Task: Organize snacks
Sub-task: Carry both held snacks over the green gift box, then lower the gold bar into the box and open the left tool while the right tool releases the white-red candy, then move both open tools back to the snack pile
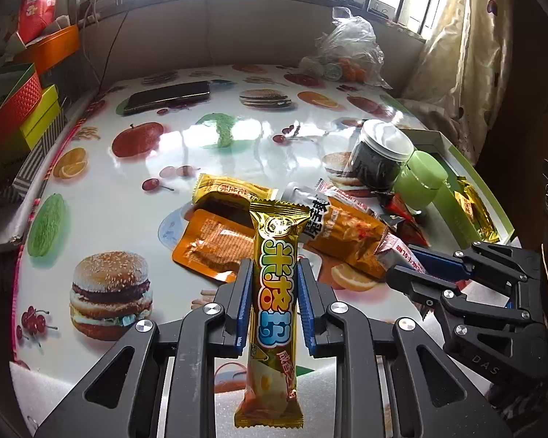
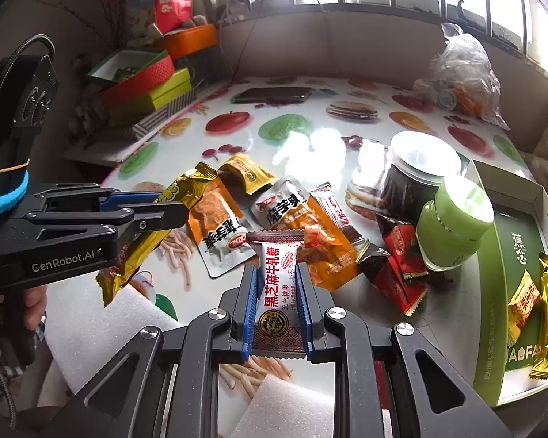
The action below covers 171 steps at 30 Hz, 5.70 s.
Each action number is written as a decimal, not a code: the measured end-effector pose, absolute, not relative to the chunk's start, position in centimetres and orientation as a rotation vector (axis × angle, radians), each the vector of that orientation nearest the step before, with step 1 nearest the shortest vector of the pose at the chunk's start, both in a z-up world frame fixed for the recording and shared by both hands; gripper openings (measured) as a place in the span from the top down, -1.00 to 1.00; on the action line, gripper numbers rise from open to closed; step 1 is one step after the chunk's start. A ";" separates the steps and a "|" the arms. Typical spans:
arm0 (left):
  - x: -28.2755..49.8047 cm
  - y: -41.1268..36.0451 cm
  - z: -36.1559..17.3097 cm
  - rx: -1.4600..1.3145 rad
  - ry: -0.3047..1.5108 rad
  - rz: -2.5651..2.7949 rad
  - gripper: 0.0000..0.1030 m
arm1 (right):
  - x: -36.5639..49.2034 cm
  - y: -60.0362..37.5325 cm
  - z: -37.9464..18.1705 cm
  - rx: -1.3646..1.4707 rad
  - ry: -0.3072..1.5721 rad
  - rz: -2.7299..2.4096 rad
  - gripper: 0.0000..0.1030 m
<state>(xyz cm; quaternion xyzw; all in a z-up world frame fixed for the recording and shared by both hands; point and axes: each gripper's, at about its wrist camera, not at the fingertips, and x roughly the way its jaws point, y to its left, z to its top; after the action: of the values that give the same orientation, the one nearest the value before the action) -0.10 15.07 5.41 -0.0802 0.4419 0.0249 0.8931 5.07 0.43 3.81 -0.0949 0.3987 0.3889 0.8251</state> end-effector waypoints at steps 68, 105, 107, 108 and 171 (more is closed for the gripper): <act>17.7 -6.2 7.6 -0.228 0.959 -0.283 0.53 | 15.7 -21.5 3.9 0.052 0.866 0.313 0.63; 20.3 -8.2 2.1 -0.204 1.093 -0.232 0.42 | 16.3 -21.3 2.2 -0.010 0.873 0.271 0.39; 20.2 -8.3 2.2 -0.199 1.091 -0.232 0.39 | 16.3 -21.3 2.2 -0.014 0.876 0.266 0.34; 20.2 -8.3 2.2 -0.199 1.092 -0.232 0.38 | 16.3 -21.3 2.2 -0.016 0.875 0.266 0.31; 4.6 8.7 6.1 -0.275 0.897 0.082 0.18 | 8.9 -9.8 5.5 -0.073 0.807 0.517 0.02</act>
<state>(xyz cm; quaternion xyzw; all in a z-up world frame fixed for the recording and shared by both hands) 4.61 8.70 6.05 -0.1326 0.4323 0.0393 0.8911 8.87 -9.75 5.45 -0.0350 0.3882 0.2485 0.8868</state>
